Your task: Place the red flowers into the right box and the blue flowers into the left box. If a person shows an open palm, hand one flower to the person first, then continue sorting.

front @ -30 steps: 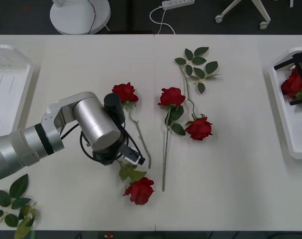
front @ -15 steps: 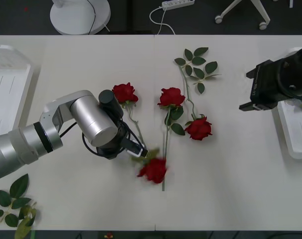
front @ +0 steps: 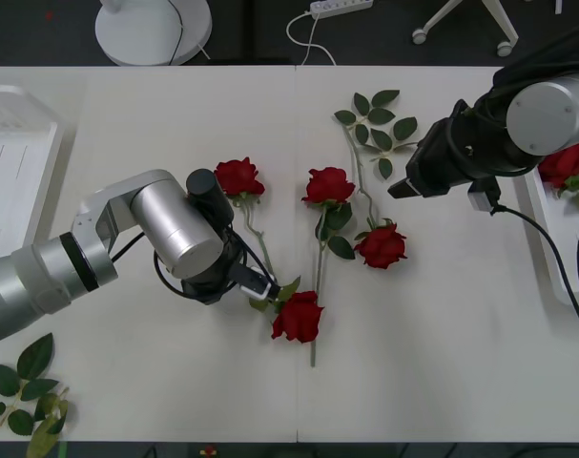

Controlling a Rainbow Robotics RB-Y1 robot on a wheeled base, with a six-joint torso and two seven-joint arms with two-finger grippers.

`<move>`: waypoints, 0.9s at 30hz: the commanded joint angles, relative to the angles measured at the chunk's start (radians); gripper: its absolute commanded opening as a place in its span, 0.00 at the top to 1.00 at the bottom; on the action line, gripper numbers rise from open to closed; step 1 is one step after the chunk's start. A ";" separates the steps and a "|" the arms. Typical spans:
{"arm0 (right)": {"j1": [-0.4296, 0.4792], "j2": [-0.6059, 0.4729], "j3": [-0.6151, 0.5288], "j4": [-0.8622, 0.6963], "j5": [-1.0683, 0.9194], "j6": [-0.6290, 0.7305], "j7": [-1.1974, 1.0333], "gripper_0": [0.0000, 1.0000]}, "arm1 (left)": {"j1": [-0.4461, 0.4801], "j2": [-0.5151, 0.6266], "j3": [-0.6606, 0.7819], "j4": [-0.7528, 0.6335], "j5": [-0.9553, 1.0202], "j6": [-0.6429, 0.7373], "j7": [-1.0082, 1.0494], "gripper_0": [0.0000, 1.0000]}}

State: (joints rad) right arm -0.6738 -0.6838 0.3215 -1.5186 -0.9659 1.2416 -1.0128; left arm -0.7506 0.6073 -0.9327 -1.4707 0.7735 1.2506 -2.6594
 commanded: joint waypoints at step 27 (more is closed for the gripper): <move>-0.136 0.331 0.039 0.413 0.276 -0.088 -0.038 0.00 | 0.168 0.181 0.589 -0.548 0.303 0.013 0.892 1.00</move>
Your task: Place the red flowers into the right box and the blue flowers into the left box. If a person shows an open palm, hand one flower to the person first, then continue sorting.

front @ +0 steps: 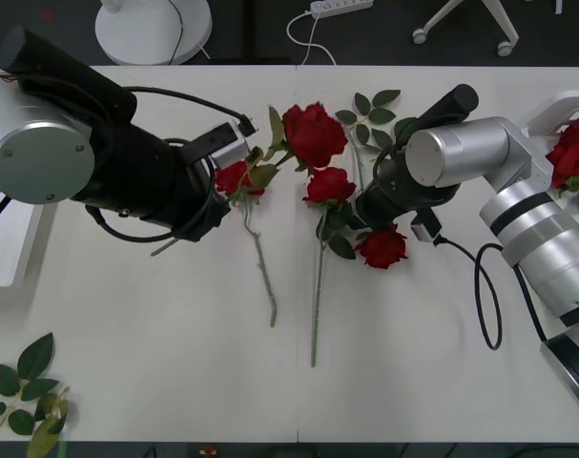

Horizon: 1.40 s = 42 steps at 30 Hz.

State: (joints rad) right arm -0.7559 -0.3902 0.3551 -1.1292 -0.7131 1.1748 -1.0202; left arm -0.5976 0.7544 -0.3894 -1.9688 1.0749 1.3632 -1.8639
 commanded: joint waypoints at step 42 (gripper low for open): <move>-0.171 -0.213 -0.174 0.135 -0.267 0.111 0.373 1.00 | -0.042 -0.311 -0.078 -0.005 -0.049 -0.937 0.905 1.00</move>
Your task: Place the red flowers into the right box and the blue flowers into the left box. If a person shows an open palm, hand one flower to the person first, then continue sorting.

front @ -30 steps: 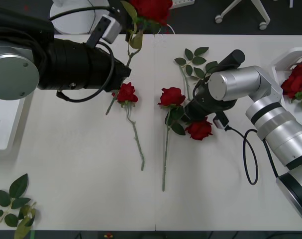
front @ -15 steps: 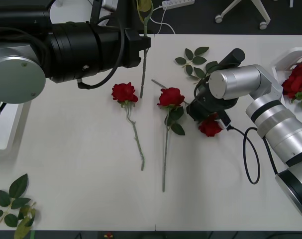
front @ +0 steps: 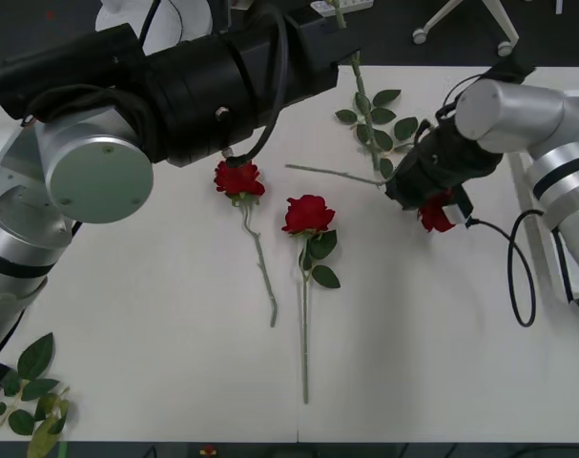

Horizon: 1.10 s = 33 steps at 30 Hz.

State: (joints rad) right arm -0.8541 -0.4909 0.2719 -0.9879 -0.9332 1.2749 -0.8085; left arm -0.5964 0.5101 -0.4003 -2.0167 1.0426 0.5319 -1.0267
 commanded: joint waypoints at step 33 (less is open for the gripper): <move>-0.168 -0.526 0.017 0.002 0.327 0.135 2.554 1.00 | -0.105 -0.165 -0.129 0.156 -0.072 -0.231 0.031 1.00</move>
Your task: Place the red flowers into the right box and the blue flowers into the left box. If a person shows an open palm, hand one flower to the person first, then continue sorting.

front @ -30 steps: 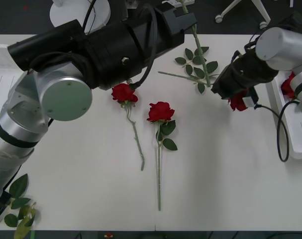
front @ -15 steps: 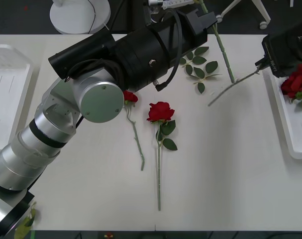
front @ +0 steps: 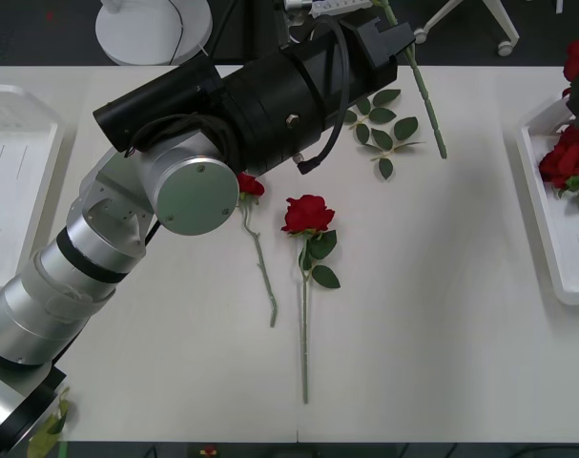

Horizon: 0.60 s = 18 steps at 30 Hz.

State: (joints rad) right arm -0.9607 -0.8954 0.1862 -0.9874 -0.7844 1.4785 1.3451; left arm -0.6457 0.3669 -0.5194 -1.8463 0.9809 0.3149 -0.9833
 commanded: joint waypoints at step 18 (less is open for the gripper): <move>-0.061 -0.108 0.133 0.297 0.304 -0.213 0.540 1.00 | -0.055 -0.022 -0.010 -0.014 -0.010 -0.014 -0.012 1.00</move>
State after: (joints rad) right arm -0.9692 -1.0033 0.3278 -0.7275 -0.4780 1.2888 1.8613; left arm -0.6492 0.3668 -0.5194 -1.8448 0.9802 0.3149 -0.9833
